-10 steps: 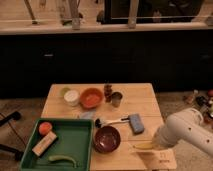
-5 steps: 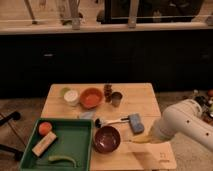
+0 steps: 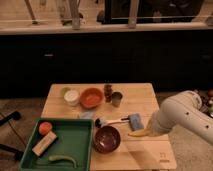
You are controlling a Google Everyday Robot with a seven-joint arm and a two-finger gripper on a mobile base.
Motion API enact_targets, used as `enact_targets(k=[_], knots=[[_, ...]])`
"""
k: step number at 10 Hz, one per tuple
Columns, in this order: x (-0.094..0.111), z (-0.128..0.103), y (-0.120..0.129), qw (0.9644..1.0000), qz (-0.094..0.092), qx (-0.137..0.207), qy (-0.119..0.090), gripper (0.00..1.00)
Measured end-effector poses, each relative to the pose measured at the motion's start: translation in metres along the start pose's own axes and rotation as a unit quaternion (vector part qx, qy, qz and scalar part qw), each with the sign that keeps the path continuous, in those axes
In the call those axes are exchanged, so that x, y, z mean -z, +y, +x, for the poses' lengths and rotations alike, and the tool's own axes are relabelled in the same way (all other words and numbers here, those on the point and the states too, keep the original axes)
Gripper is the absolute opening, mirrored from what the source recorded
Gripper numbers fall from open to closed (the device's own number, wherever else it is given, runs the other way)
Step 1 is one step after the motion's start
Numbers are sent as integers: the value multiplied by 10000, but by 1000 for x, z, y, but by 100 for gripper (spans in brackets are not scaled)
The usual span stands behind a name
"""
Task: Place banana in metal cup
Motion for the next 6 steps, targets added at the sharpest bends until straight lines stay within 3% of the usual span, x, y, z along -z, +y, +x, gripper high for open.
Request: enact_targets(k=[6], knots=[[24,-32,-36,9996,193,220,-51,2]])
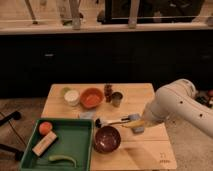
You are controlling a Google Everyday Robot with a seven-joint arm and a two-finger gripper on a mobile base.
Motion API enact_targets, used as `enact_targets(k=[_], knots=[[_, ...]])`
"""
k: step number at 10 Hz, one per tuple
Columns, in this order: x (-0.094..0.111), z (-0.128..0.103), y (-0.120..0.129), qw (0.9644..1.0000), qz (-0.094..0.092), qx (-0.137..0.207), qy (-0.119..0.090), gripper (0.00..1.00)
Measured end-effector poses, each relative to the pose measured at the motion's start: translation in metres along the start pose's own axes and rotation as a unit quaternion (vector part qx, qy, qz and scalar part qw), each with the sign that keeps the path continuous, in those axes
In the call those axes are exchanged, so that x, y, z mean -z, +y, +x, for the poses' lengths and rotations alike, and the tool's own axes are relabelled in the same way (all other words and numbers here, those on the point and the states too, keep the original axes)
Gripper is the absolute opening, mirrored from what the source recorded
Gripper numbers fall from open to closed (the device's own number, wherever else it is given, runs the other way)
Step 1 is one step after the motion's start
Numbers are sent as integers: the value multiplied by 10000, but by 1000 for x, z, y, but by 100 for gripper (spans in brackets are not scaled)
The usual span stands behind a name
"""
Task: Place banana in metal cup
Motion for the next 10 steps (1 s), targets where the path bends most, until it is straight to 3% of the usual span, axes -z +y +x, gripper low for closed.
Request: enact_targets(k=[3,10], knots=[[3,-20,-21,9999,95,96,-38,2],[6,-38,-56,9997,148,185,-102,2]])
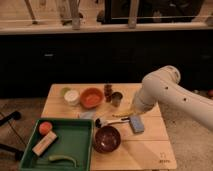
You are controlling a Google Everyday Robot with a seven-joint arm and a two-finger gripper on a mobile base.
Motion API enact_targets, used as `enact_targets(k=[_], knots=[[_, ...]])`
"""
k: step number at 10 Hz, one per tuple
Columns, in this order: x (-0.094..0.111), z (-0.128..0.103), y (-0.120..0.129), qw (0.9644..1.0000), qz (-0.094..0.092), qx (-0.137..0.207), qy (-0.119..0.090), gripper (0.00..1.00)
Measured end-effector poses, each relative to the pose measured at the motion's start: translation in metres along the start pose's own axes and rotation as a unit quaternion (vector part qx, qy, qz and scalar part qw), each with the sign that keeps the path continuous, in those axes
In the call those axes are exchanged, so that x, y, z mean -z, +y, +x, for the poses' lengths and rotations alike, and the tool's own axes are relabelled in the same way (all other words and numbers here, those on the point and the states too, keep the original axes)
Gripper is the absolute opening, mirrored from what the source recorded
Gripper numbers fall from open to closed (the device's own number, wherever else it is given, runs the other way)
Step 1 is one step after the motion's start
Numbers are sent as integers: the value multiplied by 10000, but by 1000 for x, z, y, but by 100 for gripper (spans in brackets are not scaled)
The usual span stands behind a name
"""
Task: Place banana in metal cup
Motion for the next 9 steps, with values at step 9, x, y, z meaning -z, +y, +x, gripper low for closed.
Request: enact_targets(k=[9], knots=[[-8,-22,-46,10000,36,22,-8,2]])
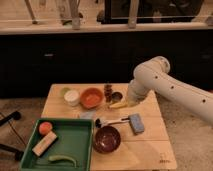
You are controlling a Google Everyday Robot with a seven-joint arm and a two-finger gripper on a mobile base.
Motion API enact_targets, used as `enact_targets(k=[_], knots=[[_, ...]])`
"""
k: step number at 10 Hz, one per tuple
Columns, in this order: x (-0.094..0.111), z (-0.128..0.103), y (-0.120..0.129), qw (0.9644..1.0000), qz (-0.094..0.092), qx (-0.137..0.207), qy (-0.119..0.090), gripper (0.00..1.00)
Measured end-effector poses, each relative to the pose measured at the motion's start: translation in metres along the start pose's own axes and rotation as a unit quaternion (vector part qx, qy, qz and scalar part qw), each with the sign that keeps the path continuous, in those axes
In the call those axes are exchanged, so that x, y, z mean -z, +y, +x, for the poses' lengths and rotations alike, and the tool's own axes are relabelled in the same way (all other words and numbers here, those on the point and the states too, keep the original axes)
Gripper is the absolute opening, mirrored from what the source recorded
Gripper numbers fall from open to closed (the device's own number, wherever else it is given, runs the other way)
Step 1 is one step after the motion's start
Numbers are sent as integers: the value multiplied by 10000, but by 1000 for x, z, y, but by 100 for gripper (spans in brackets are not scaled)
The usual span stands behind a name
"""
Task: Place banana in metal cup
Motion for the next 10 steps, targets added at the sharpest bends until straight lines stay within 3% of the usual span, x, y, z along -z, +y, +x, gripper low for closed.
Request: enact_targets(k=[3,10], knots=[[-5,0,-10,10000,-3,-5,26,2],[-29,-26,-24,10000,5,10,41,2]])
